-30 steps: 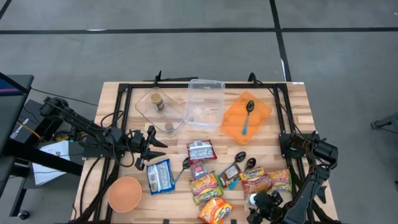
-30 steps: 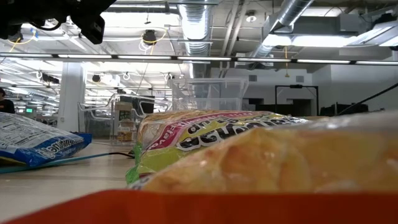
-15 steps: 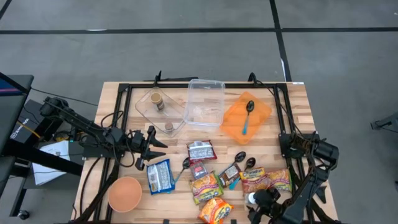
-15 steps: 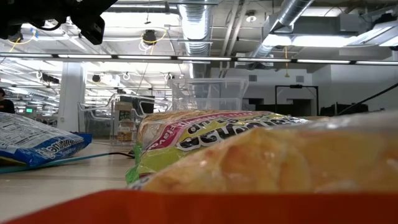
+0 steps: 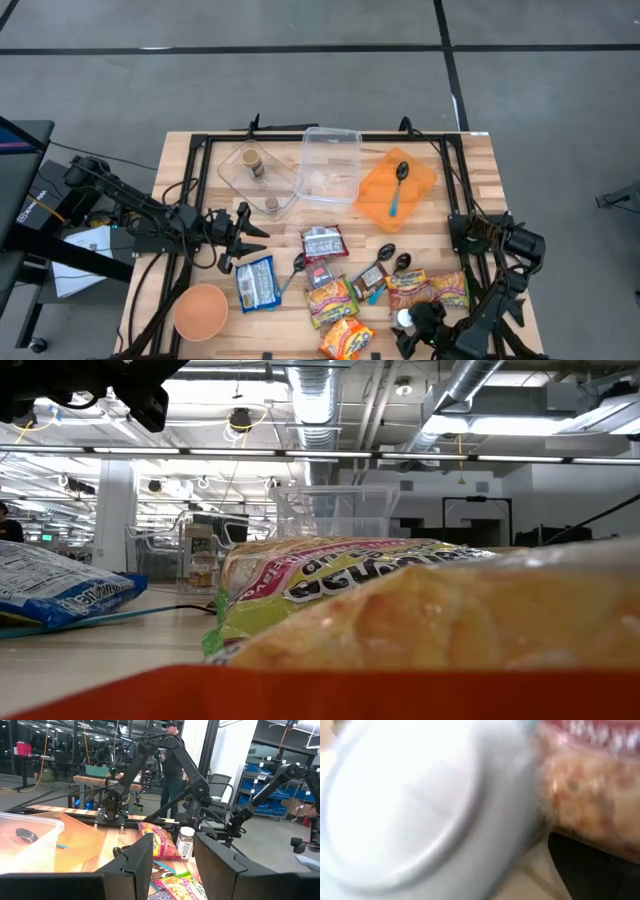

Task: Pick & Place Food Item
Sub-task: Put the white seasoning bottle into the transparent bin

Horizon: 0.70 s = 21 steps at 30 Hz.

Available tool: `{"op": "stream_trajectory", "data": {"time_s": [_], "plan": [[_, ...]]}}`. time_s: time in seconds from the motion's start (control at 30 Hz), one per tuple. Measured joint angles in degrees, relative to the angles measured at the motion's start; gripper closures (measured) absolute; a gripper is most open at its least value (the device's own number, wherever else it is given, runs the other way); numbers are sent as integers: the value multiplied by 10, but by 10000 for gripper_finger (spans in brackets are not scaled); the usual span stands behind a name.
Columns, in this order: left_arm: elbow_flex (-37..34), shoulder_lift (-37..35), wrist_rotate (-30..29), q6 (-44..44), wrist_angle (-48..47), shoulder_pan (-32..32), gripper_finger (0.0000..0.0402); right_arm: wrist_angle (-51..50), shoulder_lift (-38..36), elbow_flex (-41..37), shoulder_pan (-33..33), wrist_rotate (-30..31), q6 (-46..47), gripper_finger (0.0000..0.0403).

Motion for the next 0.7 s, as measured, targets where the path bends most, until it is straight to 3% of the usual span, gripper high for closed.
{"op": "stream_trajectory", "data": {"time_s": [0.33,0.7], "plan": [[0,0,0,0,-1,0,266,-1,0,0,-19,-10,-16,78],[0,0,0,0,-2,0,266,21,0,0,-18,-15,-15,235]]}}
